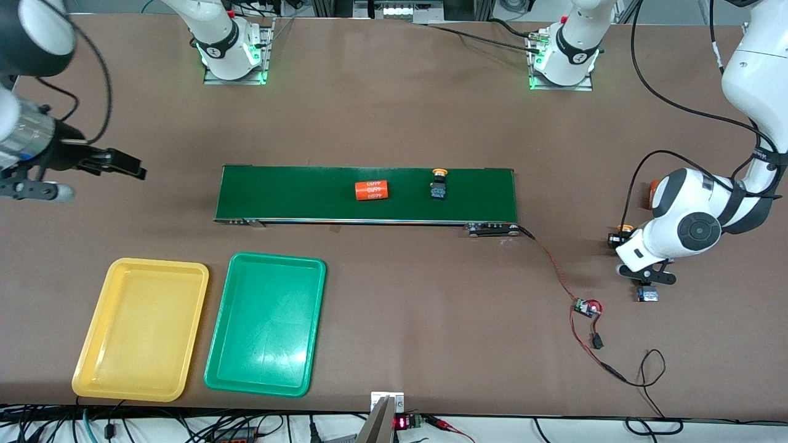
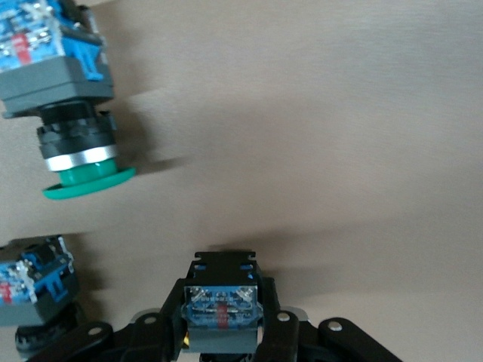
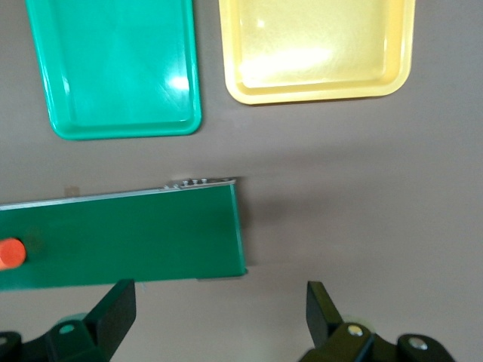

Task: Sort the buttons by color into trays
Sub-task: 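Place the button on the belt while the right gripper approaches the belt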

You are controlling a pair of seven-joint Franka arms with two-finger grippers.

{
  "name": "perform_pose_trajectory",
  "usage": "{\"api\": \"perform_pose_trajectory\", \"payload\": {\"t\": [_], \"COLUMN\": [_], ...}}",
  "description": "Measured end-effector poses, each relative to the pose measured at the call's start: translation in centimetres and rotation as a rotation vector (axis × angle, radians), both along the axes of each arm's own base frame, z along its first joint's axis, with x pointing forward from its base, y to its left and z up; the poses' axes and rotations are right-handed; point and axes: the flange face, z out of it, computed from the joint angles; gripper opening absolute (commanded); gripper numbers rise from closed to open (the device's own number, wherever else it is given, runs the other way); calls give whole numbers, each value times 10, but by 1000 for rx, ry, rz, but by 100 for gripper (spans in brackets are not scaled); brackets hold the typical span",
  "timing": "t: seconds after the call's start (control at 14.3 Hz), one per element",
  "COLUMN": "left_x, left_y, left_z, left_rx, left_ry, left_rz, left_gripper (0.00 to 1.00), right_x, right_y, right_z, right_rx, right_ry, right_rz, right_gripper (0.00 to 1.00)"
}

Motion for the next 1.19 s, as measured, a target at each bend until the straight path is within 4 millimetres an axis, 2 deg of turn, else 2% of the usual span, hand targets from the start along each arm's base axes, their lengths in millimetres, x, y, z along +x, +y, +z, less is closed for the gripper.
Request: {"api": "perform_pose_trajectory", "payload": {"t": [0.14,0.28,0.42,0.63,0.77,0.98,1.05,1.19], "left_x": [-1,-6,-16,-35,-53,-79,-86,-94], "left_y": [-37,-91,-146,-217,-264,-324,-338,-353], "left_z": [26,58,84,108,110,102,101,96], "left_rx": [9,11,-17,-60,-56,-39,-36,-36], "left_ry": [43,63,67,57,59,65,66,68], "left_rz": [-51,-93,-53,22,50,53,51,51], "left_gripper": [19,20,20,21,21,21,21,21], "right_x": [-20,-32,-37,-39,-43,-44,-44,-43], "right_y": [26,51,72,99,111,115,115,117], "right_z": [-6,-9,-11,-26,-37,-44,-45,-48], "right_rx": [-6,-14,-17,-14,-16,-18,-18,-17], "right_ry": [-10,-18,-39,-78,-80,-74,-74,-73], "right_rz": [-33,-63,-98,-136,-147,-144,-142,-139], "right_gripper": [100,100,100,100,100,100,100,100]}}
